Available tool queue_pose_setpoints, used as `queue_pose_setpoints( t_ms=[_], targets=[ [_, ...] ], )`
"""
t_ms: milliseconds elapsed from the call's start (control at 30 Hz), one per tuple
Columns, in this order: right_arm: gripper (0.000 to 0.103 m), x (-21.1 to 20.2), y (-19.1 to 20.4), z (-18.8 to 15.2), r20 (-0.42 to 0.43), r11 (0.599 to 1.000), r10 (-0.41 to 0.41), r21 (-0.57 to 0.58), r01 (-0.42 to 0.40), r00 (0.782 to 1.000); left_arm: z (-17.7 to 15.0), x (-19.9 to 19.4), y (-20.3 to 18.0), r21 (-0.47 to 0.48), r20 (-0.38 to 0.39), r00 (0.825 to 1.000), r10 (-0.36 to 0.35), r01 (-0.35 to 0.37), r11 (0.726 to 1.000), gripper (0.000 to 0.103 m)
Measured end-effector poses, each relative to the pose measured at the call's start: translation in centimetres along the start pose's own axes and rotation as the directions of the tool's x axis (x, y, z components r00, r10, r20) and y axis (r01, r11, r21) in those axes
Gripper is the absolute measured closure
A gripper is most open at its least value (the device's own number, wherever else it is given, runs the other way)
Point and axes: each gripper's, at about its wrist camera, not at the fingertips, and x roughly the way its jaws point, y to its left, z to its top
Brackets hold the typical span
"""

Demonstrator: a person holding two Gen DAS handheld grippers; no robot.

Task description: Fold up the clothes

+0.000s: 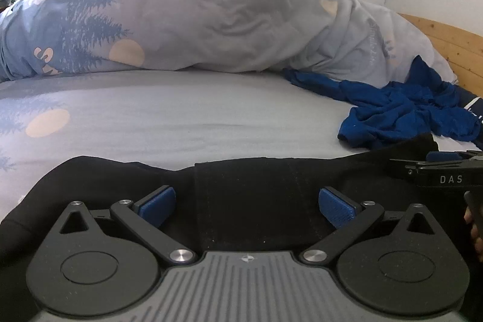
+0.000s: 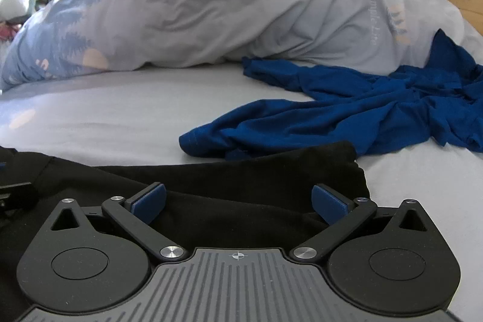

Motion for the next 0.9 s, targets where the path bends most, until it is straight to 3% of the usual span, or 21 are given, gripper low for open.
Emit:
queue_pose_setpoints(
  t_ms=[200, 333, 433, 533, 667, 900],
  targets=[
    [0.0, -1.6, 1.1, 0.9, 0.043, 0.998, -0.03, -0.045, 0.032, 0.999, 0.9, -2.0, 0.4, -0.027, -0.008, 0.999, 0.044, -0.044, 0.999, 0.0],
    [0.0, -2.8, 1.4, 1.9, 0.082, 0.995, 0.038, 0.086, -0.045, 0.996, 1.3, -3.7, 0.6, -0.054, 0.0, 0.995, 0.096, -0.096, 0.994, 0.0],
    [0.0, -3.1, 2.9, 2.2, 0.112, 0.993, 0.081, 0.073, -0.09, 0.99, 1.0, -4.7, 1.4, -0.05, 0.01, 0.992, 0.129, -0.129, 0.99, 0.0],
    [0.0, -2.8, 4.1, 1.4, 0.093, 0.996, 0.089, 0.013, -0.09, 0.992, 0.9, -5.7, 2.3, -0.035, 0.017, 0.988, 0.154, -0.153, 0.988, 0.0],
    [0.0, -1.1, 3.6, -0.2, 0.036, 0.997, 0.077, 0.029, -0.078, 0.996, 0.8, -7.4, 3.6, -0.053, 0.032, 0.986, 0.165, -0.163, 0.985, 0.0],
    [0.0, -1.0, 3.4, -1.2, 0.02, 0.997, 0.072, 0.037, -0.072, 0.997, -0.7, -5.9, 4.7, -0.002, 0.03, 0.986, 0.161, -0.161, 0.987, 0.0]
  ],
)
